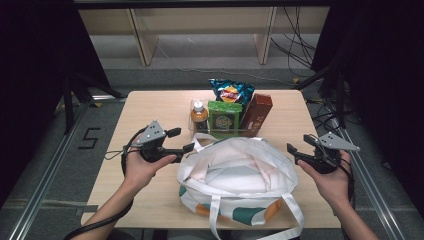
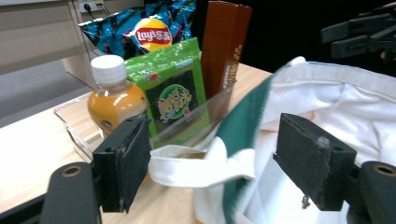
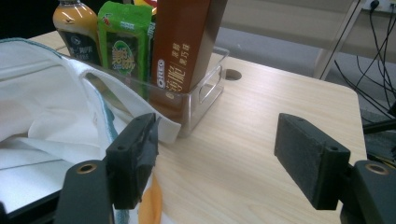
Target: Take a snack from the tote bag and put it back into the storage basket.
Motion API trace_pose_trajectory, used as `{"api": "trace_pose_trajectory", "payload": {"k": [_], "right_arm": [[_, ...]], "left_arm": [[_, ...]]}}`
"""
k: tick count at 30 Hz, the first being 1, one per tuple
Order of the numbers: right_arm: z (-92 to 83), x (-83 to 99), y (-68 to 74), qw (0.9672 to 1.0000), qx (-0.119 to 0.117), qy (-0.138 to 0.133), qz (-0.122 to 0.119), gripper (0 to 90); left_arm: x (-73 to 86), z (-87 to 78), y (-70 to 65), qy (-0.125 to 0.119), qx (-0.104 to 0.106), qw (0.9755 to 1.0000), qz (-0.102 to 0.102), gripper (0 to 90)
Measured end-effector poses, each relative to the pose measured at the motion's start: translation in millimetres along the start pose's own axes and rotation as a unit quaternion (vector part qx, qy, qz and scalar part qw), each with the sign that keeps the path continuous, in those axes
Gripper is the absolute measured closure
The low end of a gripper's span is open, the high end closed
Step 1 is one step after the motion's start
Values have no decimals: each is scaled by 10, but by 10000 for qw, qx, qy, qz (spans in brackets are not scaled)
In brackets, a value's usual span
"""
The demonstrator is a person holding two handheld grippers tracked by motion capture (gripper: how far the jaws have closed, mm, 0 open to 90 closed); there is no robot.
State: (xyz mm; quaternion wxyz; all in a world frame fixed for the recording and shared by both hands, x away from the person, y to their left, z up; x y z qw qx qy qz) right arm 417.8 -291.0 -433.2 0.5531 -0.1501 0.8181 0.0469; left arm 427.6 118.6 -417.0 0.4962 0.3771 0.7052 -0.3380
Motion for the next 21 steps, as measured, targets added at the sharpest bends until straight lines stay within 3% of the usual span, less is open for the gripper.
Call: {"api": "trace_pose_trajectory", "payload": {"k": [4,6,11,12,17,21], "right_arm": [[2,-1,19,10000,-43,25,73,311],[4,0,-3,10000,-29,40,-45,311],[-12,-5,2,10000,-36,-1,-2,311],[-6,-6,-20,9999,-14,-38,-135,311],[17,-1,-40,9997,20,-154,-197,311],[7,1,-45,9999,35,-135,-87,311]], "left_arm": [[78,-19,-87,54,32,10000,17,256],[111,-33,-116,66,57,10000,-8,255],[190,-77,-130,73,20,10000,0,255],[216,-86,-133,29,-14,10000,-17,255],[273,-96,-124,-90,-65,9999,-21,256],[290,-102,-111,-140,-130,9998,-75,259]]}}
Point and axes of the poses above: each handheld gripper's, and its own axes: z roughly forward along the jaws, x roughly out of its underside, y roughly to its left, the point moved 5 cm from there along z, roughly forward along the jaws, and after that the axes turned 10 degrees about x, right-handed, at the moved point
